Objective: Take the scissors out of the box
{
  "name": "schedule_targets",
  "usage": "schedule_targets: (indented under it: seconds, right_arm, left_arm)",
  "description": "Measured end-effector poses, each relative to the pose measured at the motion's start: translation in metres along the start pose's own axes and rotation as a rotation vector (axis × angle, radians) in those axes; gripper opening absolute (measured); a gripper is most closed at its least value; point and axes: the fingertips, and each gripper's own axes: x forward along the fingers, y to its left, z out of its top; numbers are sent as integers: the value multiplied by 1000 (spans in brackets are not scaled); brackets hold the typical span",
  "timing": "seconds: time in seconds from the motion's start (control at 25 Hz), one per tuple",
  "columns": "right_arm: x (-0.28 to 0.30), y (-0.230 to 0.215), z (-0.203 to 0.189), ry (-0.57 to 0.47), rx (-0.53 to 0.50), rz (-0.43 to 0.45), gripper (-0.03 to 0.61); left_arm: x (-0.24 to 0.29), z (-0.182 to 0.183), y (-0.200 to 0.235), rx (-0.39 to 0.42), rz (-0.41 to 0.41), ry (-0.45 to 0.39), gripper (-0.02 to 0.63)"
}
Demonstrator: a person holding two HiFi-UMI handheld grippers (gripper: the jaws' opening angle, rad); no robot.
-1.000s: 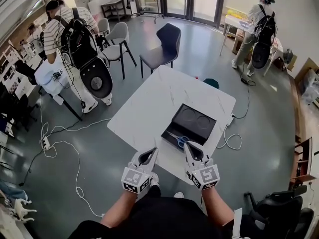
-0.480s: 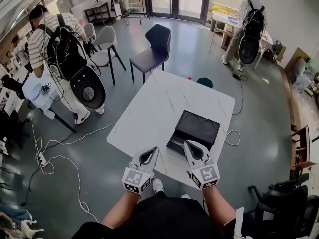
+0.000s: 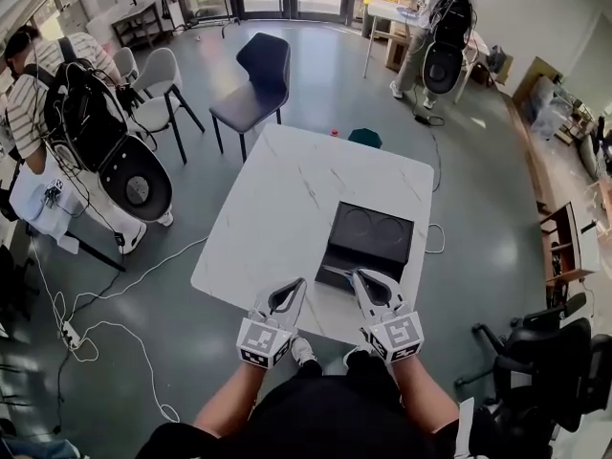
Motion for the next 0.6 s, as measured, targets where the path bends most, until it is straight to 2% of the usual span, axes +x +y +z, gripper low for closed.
schedule_targets:
  seconds: [0.36, 0.6]
  right_arm:
    - [2, -23, -24, 57, -3, -6, 8]
    - [8, -39, -49, 143, 30, -14, 8]
  left_arm:
    - [24, -8, 4, -23, -1, 4, 9]
    - [33, -15, 7, -38, 3, 17, 9]
